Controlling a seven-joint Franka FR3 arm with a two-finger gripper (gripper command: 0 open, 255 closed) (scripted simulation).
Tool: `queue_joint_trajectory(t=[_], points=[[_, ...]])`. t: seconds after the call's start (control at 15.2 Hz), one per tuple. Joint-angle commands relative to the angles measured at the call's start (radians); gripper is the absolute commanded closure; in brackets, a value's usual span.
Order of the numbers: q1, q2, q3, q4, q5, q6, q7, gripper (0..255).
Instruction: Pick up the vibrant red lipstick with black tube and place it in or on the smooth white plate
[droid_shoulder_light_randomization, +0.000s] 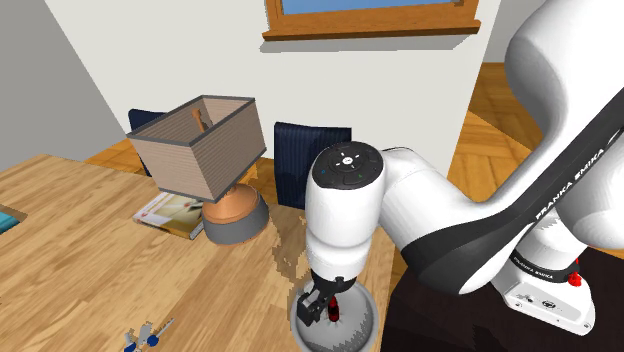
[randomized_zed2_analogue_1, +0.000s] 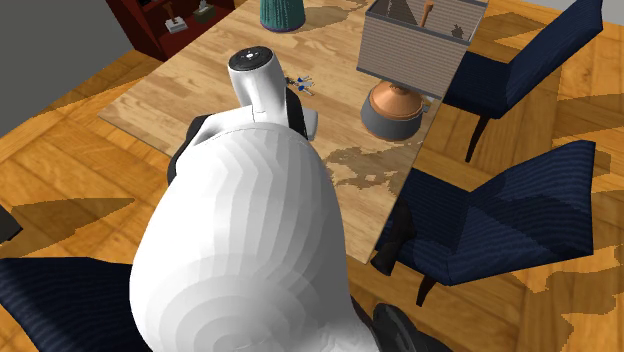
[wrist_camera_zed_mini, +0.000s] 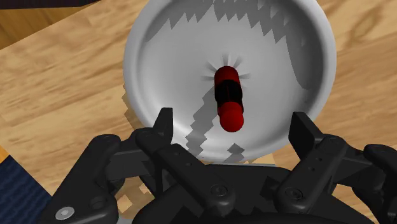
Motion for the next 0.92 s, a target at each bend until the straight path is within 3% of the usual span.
queue_joint_trajectory(t=[0.0, 0.33, 0.86], points=[[0.000, 0.000, 0.000, 0.000, 0.000, 0.000, 0.000, 0], [0.005, -0.088, -0.005, 0.055, 0.081, -0.119, -0.058, 0], [0.006, -0.088, -0.006, 0.055, 0.081, -0.119, -0.058, 0]])
